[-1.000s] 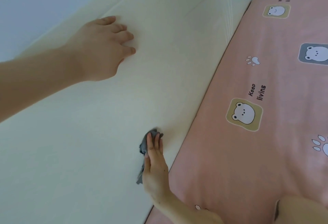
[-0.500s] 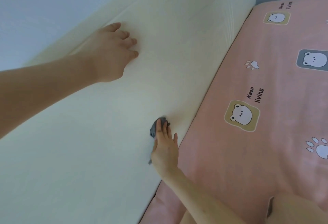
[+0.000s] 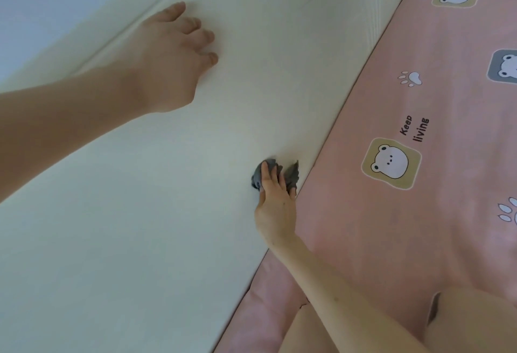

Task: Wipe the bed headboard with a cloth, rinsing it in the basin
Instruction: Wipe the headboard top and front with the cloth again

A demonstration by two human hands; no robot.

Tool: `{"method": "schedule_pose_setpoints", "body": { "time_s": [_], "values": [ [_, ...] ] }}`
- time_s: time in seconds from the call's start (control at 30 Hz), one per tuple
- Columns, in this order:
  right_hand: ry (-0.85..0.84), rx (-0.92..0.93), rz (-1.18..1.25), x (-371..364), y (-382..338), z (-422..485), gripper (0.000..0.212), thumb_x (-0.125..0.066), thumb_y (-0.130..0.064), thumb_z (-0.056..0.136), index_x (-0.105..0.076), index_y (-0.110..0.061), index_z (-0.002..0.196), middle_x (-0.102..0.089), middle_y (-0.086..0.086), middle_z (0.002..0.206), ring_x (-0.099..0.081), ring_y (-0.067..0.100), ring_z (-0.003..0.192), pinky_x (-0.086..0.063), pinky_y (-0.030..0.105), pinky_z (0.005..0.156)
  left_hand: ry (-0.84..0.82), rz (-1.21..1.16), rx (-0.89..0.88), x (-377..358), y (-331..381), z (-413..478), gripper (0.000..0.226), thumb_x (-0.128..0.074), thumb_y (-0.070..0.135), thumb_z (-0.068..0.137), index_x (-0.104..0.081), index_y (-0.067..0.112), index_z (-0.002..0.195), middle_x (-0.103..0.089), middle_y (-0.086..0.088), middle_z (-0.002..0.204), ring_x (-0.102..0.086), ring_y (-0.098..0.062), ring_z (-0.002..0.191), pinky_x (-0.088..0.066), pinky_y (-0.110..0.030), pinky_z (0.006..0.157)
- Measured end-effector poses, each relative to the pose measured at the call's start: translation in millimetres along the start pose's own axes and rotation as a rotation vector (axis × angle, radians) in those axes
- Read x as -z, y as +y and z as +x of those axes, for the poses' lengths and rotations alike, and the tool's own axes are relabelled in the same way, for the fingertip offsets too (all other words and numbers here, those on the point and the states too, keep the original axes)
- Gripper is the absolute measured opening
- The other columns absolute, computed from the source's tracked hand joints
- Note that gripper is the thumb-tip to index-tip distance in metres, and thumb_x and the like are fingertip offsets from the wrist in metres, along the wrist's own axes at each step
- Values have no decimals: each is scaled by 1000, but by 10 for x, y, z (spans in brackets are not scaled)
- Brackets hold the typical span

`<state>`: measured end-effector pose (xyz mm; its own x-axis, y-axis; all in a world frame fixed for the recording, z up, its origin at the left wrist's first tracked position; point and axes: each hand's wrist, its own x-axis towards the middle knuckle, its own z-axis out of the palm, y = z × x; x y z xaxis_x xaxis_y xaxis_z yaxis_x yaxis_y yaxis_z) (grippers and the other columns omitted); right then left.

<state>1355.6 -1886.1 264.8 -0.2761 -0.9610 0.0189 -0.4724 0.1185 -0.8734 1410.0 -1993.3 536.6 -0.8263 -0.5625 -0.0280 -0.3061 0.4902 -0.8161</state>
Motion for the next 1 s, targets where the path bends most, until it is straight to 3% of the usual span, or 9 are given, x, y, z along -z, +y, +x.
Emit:
{"method": "schedule_pose_setpoints", "body": {
  "time_s": [0.2, 0.3, 0.37, 0.43, 0.47, 0.5, 0.63, 0.83, 1.0],
  "values": [
    [-101, 21, 41, 6, 76, -111, 55, -28, -4, 100, -13, -20, 150, -10, 4, 158, 0, 16, 146, -1, 44, 119, 40, 3, -16, -12, 10, -13, 39, -58, 3, 79, -62, 1, 118, -56, -27, 126, -49, -45, 119, -17, -52, 111],
    [-27, 28, 198, 63, -7, 163, 53, -30, -1, 99, -20, -18, 149, -12, 8, 158, 0, 16, 146, -13, 47, 117, 61, -10, 30, -50, 105, -41, 37, -54, 2, 81, -60, -5, 117, -54, -31, 126, -48, -48, 118, -16, -55, 111],
    [43, 49, 312, 172, -72, 293, 49, -31, 2, 98, -29, -13, 146, -20, 7, 155, -14, 12, 144, -20, 29, 117, 58, -20, 29, -84, 244, -35, 36, -48, 4, 83, -60, -7, 115, -54, -33, 124, -49, -49, 117, -15, -57, 112],
    [145, -1, 529, 355, -146, 392, 41, -33, 6, 97, -46, -2, 135, -48, 5, 134, -51, -11, 108, -34, -4, 86, 53, -37, -23, -161, 419, -44, 35, -47, 11, 84, -65, 0, 112, -56, -30, 123, -51, -48, 116, -13, -58, 111],
    [229, -37, 606, 416, -141, 447, 35, -37, 8, 94, -56, 2, 123, -59, 8, 112, -57, -16, 80, -35, -6, 67, 52, -43, -61, -210, 507, -61, 36, -45, 15, 84, -67, 3, 110, -59, -28, 121, -53, -46, 114, -15, -59, 110],
    [309, -75, 628, 451, -114, 491, 28, -44, 9, 91, -63, 3, 110, -62, 11, 97, -55, -15, 68, -35, -4, 58, 47, -44, -91, -259, 583, -74, 38, -43, 19, 83, -69, 5, 108, -61, -25, 120, -54, -45, 114, -17, -59, 110],
    [289, -168, 594, 175, 136, 363, 8, -65, -3, 78, -62, -10, 82, -62, 9, 88, -58, 17, 82, -39, 14, 68, 61, -91, -77, -410, 733, -82, 35, -46, 23, 86, -69, 10, 108, -58, -22, 126, -49, -41, 121, -18, -58, 112],
    [240, -201, 664, -88, 195, 73, 36, -65, 3, 77, -45, -23, 61, -53, 3, 74, -46, 4, 65, -35, 12, 61, 135, -110, -65, -475, 740, -83, 30, -57, 17, 81, -69, 10, 107, -56, -22, 126, -46, -41, 124, -12, -63, 111],
    [466, -31, 559, 96, 57, 527, 30, -66, 1, 77, -46, -17, 65, -51, 5, 71, -45, 11, 63, -37, 21, 60, 153, -137, -28, -536, 817, 27, 35, -65, 7, 65, -73, 10, 98, -59, -21, 119, -50, -40, 120, -13, -65, 109]
  ]
}}
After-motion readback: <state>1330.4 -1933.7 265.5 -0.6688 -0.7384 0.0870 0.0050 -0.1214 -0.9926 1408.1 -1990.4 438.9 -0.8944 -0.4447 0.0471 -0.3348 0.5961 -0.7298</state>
